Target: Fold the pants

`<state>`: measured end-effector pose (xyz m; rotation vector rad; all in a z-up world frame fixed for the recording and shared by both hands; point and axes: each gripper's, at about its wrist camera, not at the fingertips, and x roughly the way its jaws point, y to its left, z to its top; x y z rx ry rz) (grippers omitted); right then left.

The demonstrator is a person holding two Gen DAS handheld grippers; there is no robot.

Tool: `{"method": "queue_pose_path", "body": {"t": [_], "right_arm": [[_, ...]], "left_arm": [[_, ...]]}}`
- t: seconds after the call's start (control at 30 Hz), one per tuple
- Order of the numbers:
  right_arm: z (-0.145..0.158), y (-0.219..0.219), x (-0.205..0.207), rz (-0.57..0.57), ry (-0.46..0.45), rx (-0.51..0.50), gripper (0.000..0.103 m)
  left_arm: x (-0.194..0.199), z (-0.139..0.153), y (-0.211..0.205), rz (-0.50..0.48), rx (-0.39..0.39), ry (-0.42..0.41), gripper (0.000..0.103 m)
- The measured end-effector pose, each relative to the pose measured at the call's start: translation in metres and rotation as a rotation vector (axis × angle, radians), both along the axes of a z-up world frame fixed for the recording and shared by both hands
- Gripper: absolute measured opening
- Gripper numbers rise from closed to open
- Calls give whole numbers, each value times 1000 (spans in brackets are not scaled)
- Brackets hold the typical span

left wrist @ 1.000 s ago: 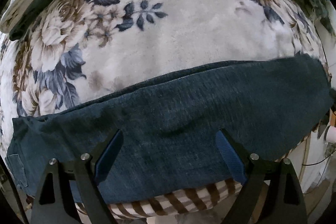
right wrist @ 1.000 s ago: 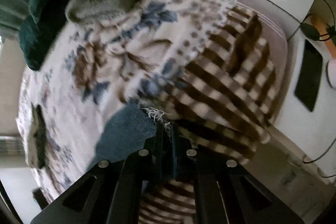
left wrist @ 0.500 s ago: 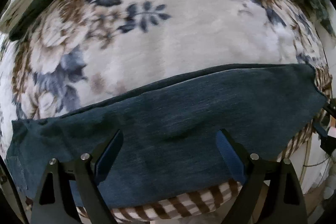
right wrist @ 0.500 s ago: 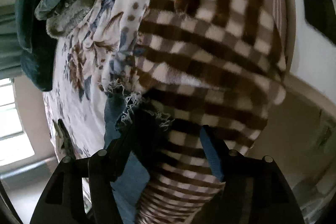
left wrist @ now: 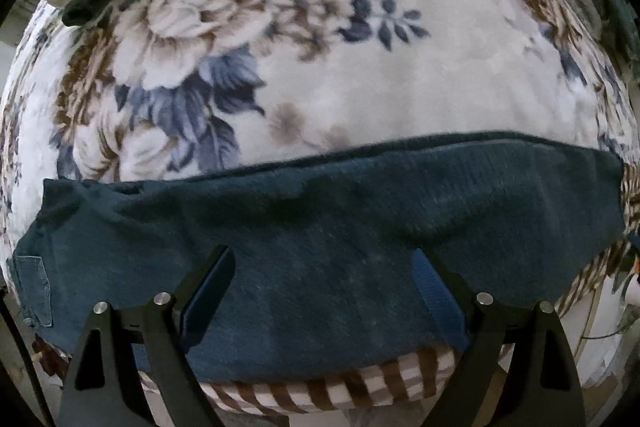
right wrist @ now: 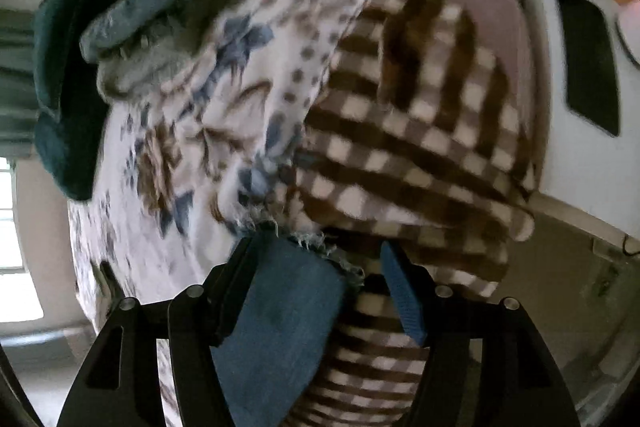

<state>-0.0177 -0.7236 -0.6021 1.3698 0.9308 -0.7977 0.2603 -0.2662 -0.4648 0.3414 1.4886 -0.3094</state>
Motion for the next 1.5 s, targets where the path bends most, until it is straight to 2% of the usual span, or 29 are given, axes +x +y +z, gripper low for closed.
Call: {"method": "queue_pose_path", "body": {"t": [0.1,0.17,0.2,0.23,0.27,0.33,0.4,0.5,0.57,0.6,0.67,0.7,0.73,0.77,0.8,0.83,0.9,0.93,1.03,1.17,1.2,1.23,1.27,1.33,1.43,1.5], "right_arm": [[-45,6,12,76,2,155,67],[-68,10,14,53,-35,196,67],[-67,11,14,31,-55,156,57],[-63,11,18,42,-66,115,28],[-49,14,29,111,-44,41,18],[-29,20,38,185,-28,-52,12],[-2,24,38,218,-30,-142,10],[36,21,31,179,-98,-246,8],[43,15,34,183,-127,-270,8],[37,11,37,173,-109,-268,8],[6,0,41,174,-91,-194,9],[-26,-10,39,167,-82,-75,12],[-40,-13,40,146,-95,-8,12],[-59,-18,30,91,-148,81,13],[-70,-22,16,13,-243,151,16],[-75,-23,6,-27,-318,190,28],[-80,-23,-6,-50,-406,217,49],[-80,-22,-8,-45,-428,216,52],[-89,-13,3,-2,-499,251,52],[-103,-5,30,62,-468,252,52],[-101,-5,39,90,-445,223,49],[-98,-2,46,111,-414,191,19],[-90,-4,50,137,-350,135,8],[-80,-8,50,131,-280,87,8],[-82,-13,45,85,-277,131,8],[-82,-14,51,125,-277,149,12]], "left_arm": [[6,-1,5,18,-1,1,90],[9,-1,7,23,-1,-1,90],[11,-1,7,19,1,-7,90],[11,1,9,15,0,-11,90],[13,3,8,8,-2,-19,90],[15,6,6,-8,-2,-31,90],[14,6,2,-24,-1,-28,90],[13,2,1,-21,2,-25,90],[11,-1,1,-25,12,-35,90],[10,-5,2,-26,22,-34,90],[12,-17,3,-19,38,-25,90],[12,-21,3,-15,41,-19,90],[12,-25,5,-12,44,-7,90],[11,-27,5,-9,44,-1,90],[11,-28,6,-6,37,2,90],[10,-29,6,-6,32,2,90],[8,-31,7,-10,19,5,90],[9,-33,8,-12,14,10,90],[1,-44,10,-3,2,34,90],[0,-58,9,1,2,42,90],[0,-61,9,4,1,44,90],[0,-62,10,6,0,46,90],[0,-60,12,15,-5,49,90],[6,-51,22,32,-5,36,90],[14,-36,49,103,3,-8,90],[20,-32,68,155,5,-16,90]]}}
